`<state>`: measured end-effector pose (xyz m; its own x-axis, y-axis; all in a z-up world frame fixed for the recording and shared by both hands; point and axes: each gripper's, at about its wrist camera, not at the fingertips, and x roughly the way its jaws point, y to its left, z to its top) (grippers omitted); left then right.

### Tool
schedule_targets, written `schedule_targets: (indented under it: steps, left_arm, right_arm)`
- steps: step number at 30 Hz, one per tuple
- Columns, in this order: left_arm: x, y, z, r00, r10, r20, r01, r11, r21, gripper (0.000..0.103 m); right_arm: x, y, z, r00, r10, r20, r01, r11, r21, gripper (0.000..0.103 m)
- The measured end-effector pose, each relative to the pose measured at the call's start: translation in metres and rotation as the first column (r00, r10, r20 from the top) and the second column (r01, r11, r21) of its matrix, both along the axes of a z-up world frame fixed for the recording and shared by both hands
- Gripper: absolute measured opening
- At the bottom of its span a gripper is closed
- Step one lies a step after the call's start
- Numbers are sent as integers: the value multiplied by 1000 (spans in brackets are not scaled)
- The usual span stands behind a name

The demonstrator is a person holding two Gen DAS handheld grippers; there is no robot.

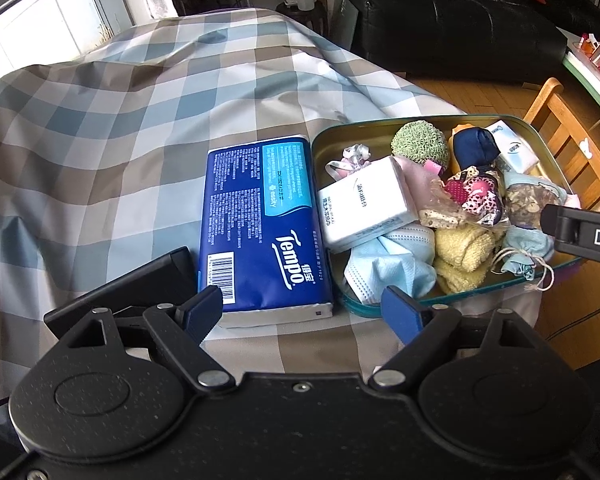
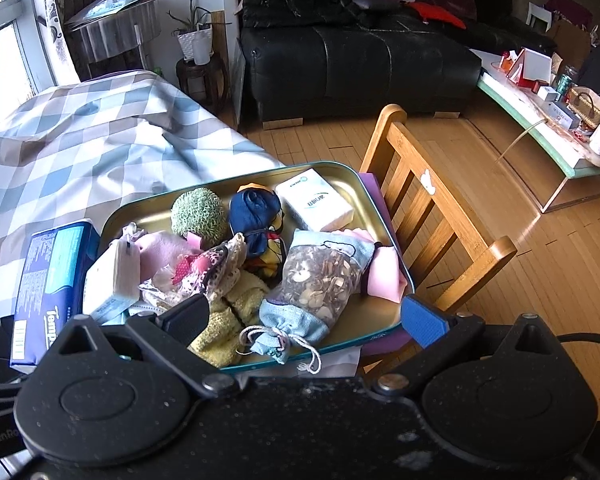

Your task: Organize soft objects

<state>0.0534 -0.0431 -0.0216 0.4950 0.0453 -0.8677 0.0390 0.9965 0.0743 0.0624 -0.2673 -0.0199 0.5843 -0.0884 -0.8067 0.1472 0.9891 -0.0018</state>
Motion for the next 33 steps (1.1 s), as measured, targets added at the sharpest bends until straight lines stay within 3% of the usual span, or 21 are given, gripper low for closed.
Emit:
schedule_targets:
  steps: [33]
  left_arm:
    - [0,-1,-3,1000,4,-23,-4,1000,-8,84]
  right_arm:
    - [2,4,-5,1000,9,-24,-9,1000,-1,103]
